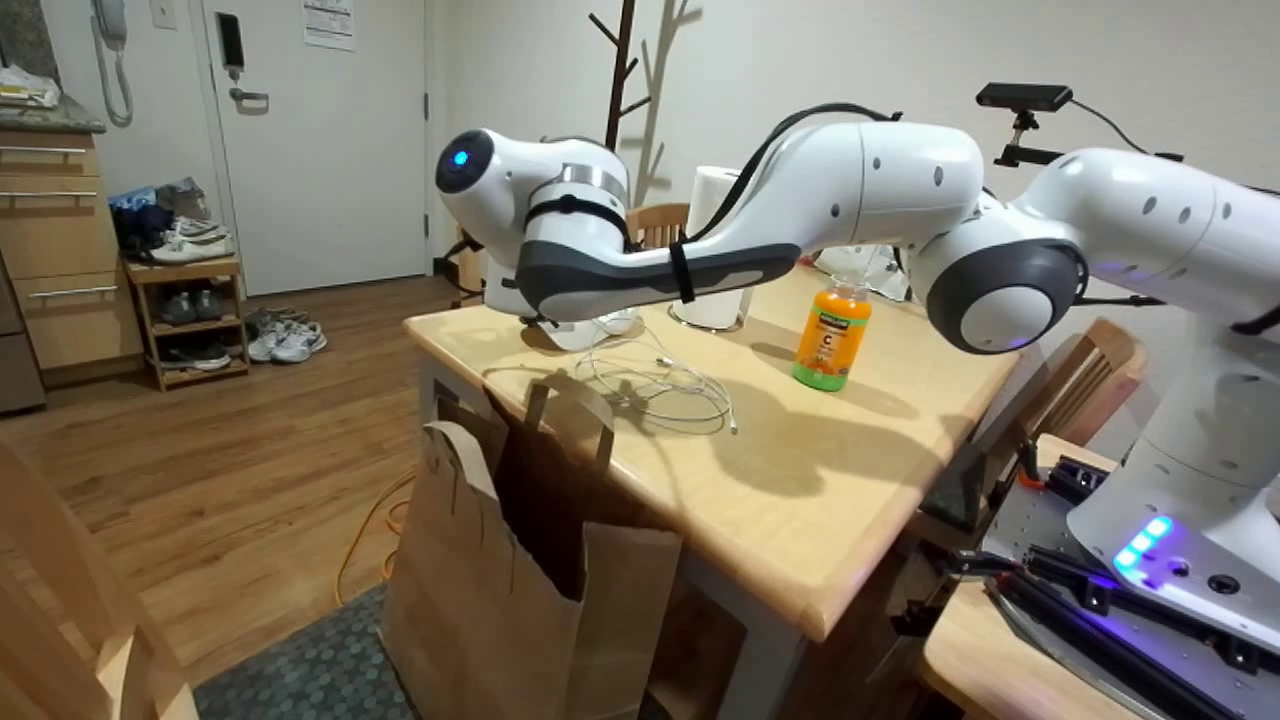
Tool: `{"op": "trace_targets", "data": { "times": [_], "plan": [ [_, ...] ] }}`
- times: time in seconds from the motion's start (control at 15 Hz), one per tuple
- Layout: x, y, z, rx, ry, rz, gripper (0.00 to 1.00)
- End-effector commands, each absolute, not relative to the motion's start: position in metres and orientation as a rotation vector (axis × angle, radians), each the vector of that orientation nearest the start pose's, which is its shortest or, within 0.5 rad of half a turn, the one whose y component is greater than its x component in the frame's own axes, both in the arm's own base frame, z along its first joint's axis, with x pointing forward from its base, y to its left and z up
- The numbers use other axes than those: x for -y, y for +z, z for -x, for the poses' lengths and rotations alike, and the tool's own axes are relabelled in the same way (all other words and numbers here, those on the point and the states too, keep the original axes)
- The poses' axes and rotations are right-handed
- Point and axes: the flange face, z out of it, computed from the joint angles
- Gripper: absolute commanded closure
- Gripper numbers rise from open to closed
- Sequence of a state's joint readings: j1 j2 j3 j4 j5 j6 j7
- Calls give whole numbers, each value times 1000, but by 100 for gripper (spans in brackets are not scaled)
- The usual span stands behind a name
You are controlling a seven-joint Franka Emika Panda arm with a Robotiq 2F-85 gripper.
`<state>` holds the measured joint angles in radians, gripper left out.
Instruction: Put the packet and cap in the bag
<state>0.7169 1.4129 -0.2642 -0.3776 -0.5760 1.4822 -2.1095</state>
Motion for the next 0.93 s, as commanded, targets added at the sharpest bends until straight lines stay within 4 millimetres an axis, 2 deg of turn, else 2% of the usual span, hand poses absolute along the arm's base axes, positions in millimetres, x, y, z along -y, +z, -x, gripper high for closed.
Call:
{"op": "trace_targets", "data": {
  "times": [0.0, 0.07, 0.2, 0.6, 0.87],
  "plan": [
    [-421, 209, -662, -2532, -1014, -292, 0],
    [-416, 208, -662, -2498, -1036, -362, 0],
    [-419, 206, -659, -2514, -1036, -337, 0],
    [-436, 189, -665, -2464, -952, -141, 0],
    [-428, 176, -670, -2394, -1040, -89, 0]
  ]
}}
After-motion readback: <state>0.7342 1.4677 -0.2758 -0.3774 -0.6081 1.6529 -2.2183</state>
